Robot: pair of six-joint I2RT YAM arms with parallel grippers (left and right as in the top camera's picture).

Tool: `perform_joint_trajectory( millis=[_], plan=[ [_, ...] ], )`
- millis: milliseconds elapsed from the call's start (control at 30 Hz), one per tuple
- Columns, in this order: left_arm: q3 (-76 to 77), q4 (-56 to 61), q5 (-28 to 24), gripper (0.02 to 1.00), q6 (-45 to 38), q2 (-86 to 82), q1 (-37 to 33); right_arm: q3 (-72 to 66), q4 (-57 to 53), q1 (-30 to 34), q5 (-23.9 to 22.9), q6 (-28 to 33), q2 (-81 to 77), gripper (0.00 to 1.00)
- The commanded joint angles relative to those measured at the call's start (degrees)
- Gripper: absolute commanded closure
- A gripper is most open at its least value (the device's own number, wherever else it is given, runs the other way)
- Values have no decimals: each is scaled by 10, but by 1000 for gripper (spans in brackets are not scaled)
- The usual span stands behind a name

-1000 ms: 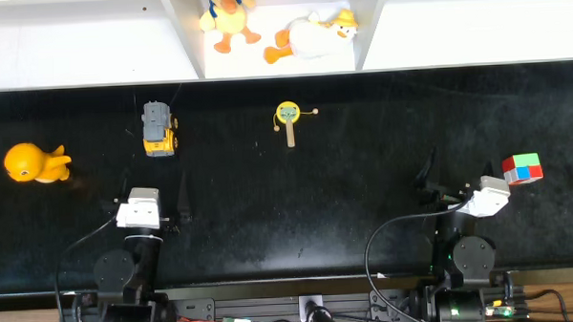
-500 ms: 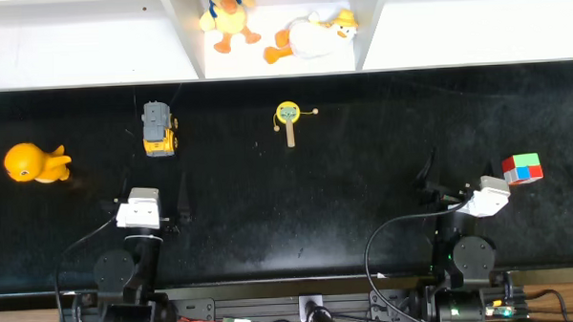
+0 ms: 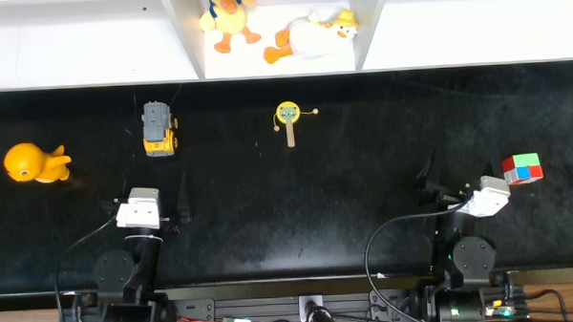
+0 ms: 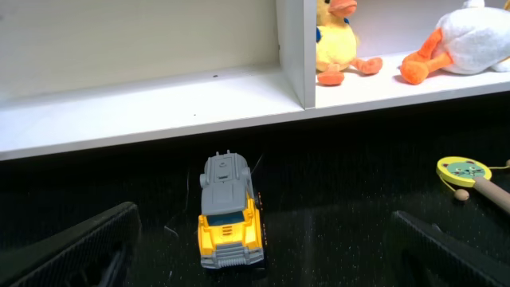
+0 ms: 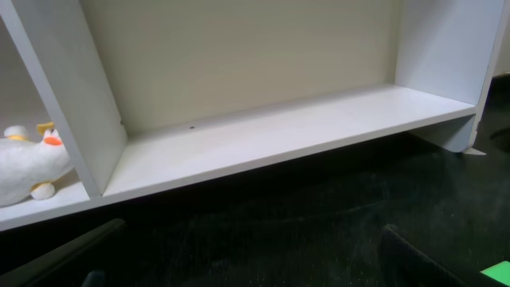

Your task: Store Toys

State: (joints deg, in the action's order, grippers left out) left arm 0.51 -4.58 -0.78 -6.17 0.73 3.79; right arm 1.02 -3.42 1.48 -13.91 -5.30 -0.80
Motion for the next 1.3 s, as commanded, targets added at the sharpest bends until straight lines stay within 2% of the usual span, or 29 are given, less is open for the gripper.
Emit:
perform_joint_trajectory(
  millis=[33, 700, 833, 900, 1067, 1200, 1233, 1300],
  plan=[
    [-1, -3, 3, 20, 6, -6, 3, -7, 4, 0, -1, 2, 5, 7],
    [0, -3, 2, 20, 7, -4, 4, -7, 4, 0, -1, 2, 5, 5],
    [53, -12, -14, 20, 7, 32, 3, -7, 4, 0, -1, 2, 5, 5],
    [102, -46, -22, 20, 8, 68, 3, -7, 4, 0, -1, 2, 5, 7],
    [263, -236, -28, 23, 33, 198, -23, -7, 4, 0, -1, 2, 5, 7],
    [374, -350, -84, 23, 20, 304, -73, -7, 4, 0, -1, 2, 5, 5],
    [423, -395, -127, 23, -3, 361, -100, -7, 4, 0, -1, 2, 5, 5],
    [459, -416, -147, 23, -5, 421, -120, -7, 4, 0, -1, 2, 5, 7]
  ],
)
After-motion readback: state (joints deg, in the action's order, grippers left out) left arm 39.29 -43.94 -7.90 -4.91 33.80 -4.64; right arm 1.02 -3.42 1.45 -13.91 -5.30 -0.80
